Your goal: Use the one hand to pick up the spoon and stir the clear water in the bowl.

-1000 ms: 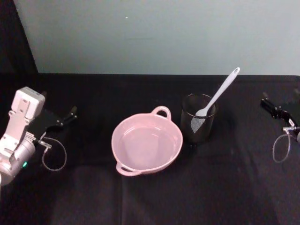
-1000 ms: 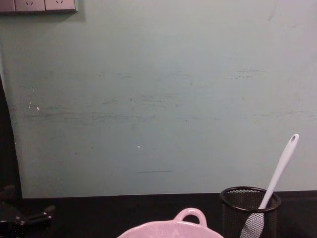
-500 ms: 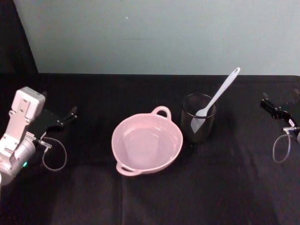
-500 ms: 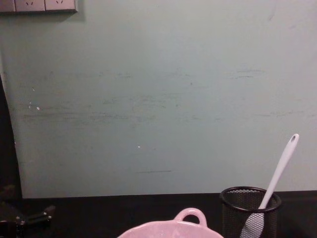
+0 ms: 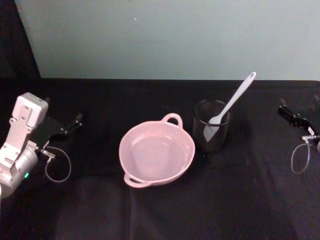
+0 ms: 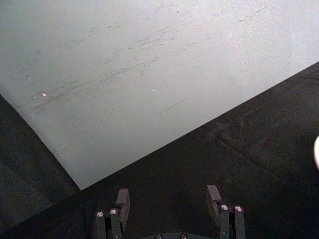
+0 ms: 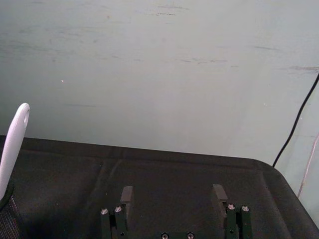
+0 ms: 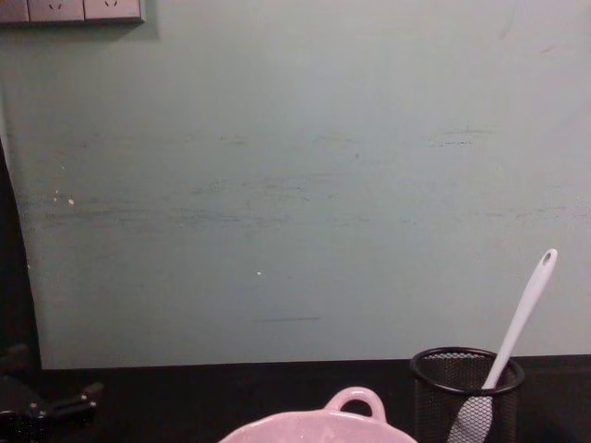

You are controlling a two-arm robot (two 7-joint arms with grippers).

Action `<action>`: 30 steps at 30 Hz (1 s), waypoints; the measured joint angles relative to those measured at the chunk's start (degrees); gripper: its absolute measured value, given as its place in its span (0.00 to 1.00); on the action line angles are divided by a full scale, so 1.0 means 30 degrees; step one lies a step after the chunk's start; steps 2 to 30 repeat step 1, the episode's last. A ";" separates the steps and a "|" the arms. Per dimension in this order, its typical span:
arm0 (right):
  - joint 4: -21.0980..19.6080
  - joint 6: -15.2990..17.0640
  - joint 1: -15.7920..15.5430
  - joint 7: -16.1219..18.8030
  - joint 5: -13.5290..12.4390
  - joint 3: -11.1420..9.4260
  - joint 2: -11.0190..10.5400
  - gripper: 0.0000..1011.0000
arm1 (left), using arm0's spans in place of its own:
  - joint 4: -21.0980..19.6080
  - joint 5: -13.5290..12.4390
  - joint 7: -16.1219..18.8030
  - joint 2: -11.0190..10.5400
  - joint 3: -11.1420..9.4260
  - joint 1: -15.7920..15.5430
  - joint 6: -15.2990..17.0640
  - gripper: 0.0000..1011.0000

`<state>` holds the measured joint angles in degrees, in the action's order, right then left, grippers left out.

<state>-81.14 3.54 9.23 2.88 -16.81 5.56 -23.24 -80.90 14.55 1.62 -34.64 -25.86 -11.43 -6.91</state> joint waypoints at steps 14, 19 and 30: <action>0.0001 0.0000 0.0001 0.0001 0.0000 0.0000 0.0001 0.99 | 0.0000 0.0000 -0.0001 -0.0001 0.0001 0.0000 -0.0001 1.00; 0.0001 0.0000 0.0001 0.0001 0.0000 0.0000 0.0001 0.99 | 0.0000 0.0000 -0.0001 -0.0001 0.0001 0.0000 -0.0001 1.00; 0.0001 0.0000 0.0001 0.0001 0.0000 0.0000 0.0001 0.99 | 0.0000 0.0000 -0.0001 -0.0001 0.0001 0.0000 -0.0001 1.00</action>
